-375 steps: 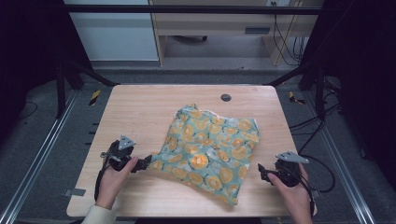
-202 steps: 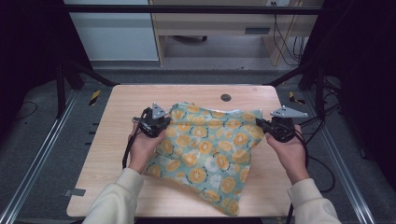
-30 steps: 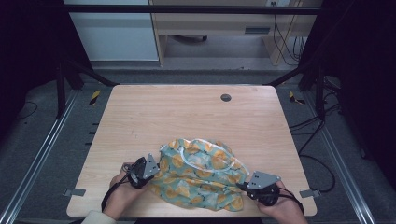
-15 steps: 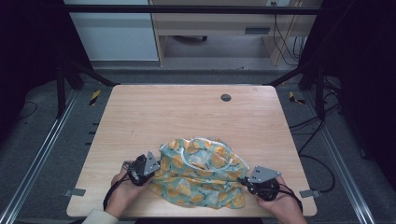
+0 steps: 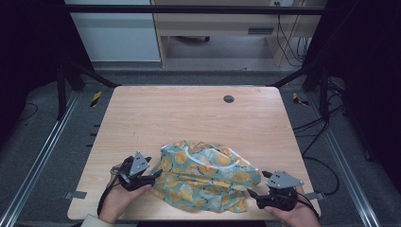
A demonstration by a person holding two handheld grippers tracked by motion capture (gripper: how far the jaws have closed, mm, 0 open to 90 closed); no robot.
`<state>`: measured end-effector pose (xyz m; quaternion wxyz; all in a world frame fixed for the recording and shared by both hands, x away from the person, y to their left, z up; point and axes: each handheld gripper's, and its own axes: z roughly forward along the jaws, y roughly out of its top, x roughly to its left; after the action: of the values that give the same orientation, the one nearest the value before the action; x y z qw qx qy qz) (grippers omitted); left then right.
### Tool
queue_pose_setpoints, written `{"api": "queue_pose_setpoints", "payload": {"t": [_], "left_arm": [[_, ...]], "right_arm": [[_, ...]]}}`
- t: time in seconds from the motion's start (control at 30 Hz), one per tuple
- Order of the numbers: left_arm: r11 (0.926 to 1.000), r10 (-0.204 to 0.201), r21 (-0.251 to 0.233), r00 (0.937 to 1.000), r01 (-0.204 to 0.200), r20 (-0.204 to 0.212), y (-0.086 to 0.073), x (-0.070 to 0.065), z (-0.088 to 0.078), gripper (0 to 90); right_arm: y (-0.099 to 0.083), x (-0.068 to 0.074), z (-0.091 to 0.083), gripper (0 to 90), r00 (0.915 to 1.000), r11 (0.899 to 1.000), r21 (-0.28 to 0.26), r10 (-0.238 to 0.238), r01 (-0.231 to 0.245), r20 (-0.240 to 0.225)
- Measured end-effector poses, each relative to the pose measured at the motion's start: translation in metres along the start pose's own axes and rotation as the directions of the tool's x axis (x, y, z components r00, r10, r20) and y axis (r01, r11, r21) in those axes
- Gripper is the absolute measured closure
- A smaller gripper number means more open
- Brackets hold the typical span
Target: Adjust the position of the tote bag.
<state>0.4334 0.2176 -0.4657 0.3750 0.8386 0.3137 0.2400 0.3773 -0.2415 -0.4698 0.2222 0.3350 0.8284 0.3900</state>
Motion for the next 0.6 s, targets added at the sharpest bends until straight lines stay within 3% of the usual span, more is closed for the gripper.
{"api": "queue_pose_setpoints", "payload": {"t": [0.07, 0.27, 0.3, 0.47, 0.6], "left_arm": [[0.9996, -0.021, -0.018, 0.9998, 0.021, -0.001, 0.001, 0.001, -0.002, 27.2], [0.9970, -0.060, -0.048, 0.9981, 0.061, 0.014, 0.004, 0.002, -0.010, 19.9], [0.9935, -0.089, -0.068, 0.9955, 0.091, 0.031, 0.005, 0.002, -0.014, 17.7], [0.9936, -0.073, -0.083, 0.9965, 0.076, 0.040, 0.012, -0.001, -0.022, 15.2], [0.9929, -0.028, -0.113, 0.9978, 0.035, 0.060, 0.032, -0.007, -0.031, 15.2]], "right_arm": [[-0.001, 0.000, -0.004, 14.2, 0.9999, 1.000, -0.004, 0.010, -0.010, -0.002], [0.000, -0.003, -0.014, 9.6, 0.9991, 0.998, -0.037, 0.041, -0.041, -0.009], [0.001, -0.004, -0.017, 9.2, 0.9986, 0.998, -0.048, 0.049, -0.050, -0.020], [0.012, -0.007, -0.024, 14.2, 0.9978, 0.994, -0.086, 0.059, -0.062, -0.028], [0.032, -0.009, -0.032, 24.1, 0.9975, 0.991, -0.117, 0.053, -0.058, -0.048]]}}
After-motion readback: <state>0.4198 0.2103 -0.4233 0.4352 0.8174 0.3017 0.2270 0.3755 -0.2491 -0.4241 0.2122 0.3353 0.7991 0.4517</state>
